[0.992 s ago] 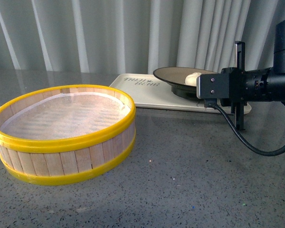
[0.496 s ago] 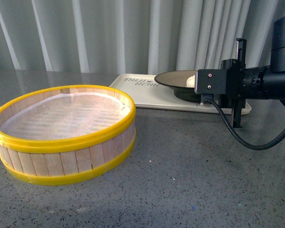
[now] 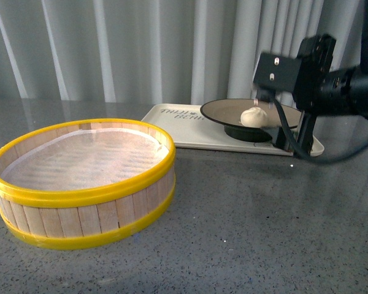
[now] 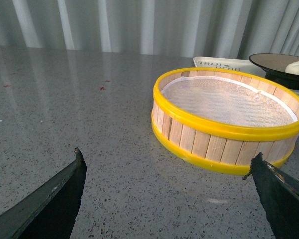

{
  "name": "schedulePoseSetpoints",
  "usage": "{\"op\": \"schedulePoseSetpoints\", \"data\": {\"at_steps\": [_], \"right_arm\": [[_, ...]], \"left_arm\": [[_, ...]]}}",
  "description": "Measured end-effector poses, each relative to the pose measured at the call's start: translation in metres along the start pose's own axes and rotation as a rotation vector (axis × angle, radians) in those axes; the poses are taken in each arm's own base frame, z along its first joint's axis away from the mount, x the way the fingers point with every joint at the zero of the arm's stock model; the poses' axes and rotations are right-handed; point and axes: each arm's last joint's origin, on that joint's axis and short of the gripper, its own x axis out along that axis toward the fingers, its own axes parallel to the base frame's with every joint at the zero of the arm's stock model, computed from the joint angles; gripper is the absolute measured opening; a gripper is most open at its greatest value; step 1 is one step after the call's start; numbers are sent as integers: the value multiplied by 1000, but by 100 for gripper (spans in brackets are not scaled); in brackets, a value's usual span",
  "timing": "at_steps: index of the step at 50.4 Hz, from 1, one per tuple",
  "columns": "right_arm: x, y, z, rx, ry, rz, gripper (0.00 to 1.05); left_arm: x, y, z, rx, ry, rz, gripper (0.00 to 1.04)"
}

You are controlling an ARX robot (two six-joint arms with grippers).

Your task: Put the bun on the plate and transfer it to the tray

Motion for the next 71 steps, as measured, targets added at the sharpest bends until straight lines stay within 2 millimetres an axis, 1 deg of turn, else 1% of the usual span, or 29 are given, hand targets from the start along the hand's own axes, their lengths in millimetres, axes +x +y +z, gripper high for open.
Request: {"op": "schedulePoseSetpoints", "data": {"at_steps": [2, 4, 5, 7, 9, 10, 11, 12, 13, 15, 16, 17, 19, 23, 25, 28, 29, 33, 34, 40, 44, 46, 49, 53, 71], "right_arm": [[-7, -10, 8, 51, 10, -42, 97], [-23, -31, 22, 191, 32, -127, 95], [-35, -43, 29, 262, 45, -184, 96], [-53, -61, 39, 406, 32, -265, 96], [-67, -74, 46, 499, -3, -311, 96], [-71, -77, 48, 517, -13, -322, 96], [-76, -81, 50, 575, -13, -361, 94], [-79, -81, 50, 643, -2, -404, 91], [-80, -80, 49, 657, 5, -423, 89], [-85, -72, 44, 774, 25, -488, 82], [-89, -62, 38, 852, 28, -500, 77], [-90, -58, 36, 875, 28, -499, 75], [-96, -41, 28, 960, 30, -492, 68], [-109, -14, 17, 1035, 42, -474, 55], [-115, -5, 14, 1053, 43, -470, 50], [-129, 9, 10, 1078, 38, -472, 39], [-131, 10, 10, 1080, 37, -474, 38], [-150, 23, 6, 1093, 24, -486, 24], [-152, 25, 6, 1095, 22, -487, 22], [-171, 44, 1, 1101, 20, -487, 2], [-182, 57, -2, 1106, 30, -480, 2], [-191, 67, -4, 1108, 36, -477, 2], [-203, 76, -10, 1108, 26, -457, 2], [-215, 84, -14, 1110, 37, -479, 2], [-248, 115, -12, 1112, 37, -478, 2]], "left_arm": [[0, 0, 0, 0, 0, 0, 98], [0, 0, 0, 0, 0, 0, 98], [0, 0, 0, 0, 0, 0, 98], [0, 0, 0, 0, 0, 1, 98], [0, 0, 0, 0, 0, 1, 98], [0, 0, 0, 0, 0, 0, 98], [0, 0, 0, 0, 0, 0, 98], [0, 0, 0, 0, 0, 0, 98], [0, 0, 0, 0, 0, 0, 98], [0, 0, 0, 0, 0, 0, 98], [0, 0, 0, 0, 0, 0, 98], [0, 0, 0, 0, 0, 0, 98], [0, 0, 0, 0, 0, 3, 98], [0, 0, 0, 0, 0, 2, 98], [0, 0, 0, 0, 0, 2, 98], [0, 0, 0, 0, 0, 2, 98], [0, 0, 0, 0, 0, 2, 98], [0, 0, 0, 0, 0, 1, 98], [0, 0, 0, 0, 0, 1, 98], [0, 0, 0, 0, 0, 2, 98], [0, 0, 0, 0, 0, 2, 98], [0, 0, 0, 0, 0, 2, 98], [0, 0, 0, 0, 0, 2, 98], [0, 0, 0, 0, 0, 2, 98], [0, 0, 0, 0, 0, 0, 98]]}}
